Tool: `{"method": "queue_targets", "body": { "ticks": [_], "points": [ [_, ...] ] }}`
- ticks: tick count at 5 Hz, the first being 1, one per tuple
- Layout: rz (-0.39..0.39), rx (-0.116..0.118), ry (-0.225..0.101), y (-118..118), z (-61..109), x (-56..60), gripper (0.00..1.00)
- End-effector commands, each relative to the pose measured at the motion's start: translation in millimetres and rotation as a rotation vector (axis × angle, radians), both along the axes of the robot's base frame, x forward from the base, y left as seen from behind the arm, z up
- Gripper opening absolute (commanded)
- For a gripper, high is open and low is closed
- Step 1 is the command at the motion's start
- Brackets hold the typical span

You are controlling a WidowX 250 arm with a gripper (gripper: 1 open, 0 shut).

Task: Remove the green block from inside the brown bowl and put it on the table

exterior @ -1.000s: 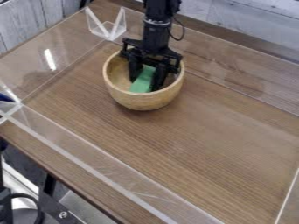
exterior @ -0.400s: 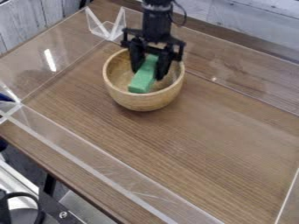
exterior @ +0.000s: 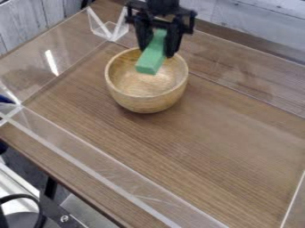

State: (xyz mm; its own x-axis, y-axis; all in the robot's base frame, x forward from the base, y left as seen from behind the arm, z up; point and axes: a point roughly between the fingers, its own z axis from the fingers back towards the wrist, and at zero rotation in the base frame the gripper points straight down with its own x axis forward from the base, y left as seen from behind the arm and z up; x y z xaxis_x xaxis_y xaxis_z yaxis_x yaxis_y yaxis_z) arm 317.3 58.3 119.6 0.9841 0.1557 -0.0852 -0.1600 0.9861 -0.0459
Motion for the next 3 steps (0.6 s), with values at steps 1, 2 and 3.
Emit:
{"method": "queue_targets", "body": {
  "ticks": [1,2,3],
  "points": [
    [-0.064,-0.005,-0.095,-22,31.0,6.5,0.00],
    [-0.122,-0.015,-0.087,-46,25.6,5.3,0.00],
    [-0.175,-0.018,-0.068,-74,9.9,6.4,0.00]
  ]
}}
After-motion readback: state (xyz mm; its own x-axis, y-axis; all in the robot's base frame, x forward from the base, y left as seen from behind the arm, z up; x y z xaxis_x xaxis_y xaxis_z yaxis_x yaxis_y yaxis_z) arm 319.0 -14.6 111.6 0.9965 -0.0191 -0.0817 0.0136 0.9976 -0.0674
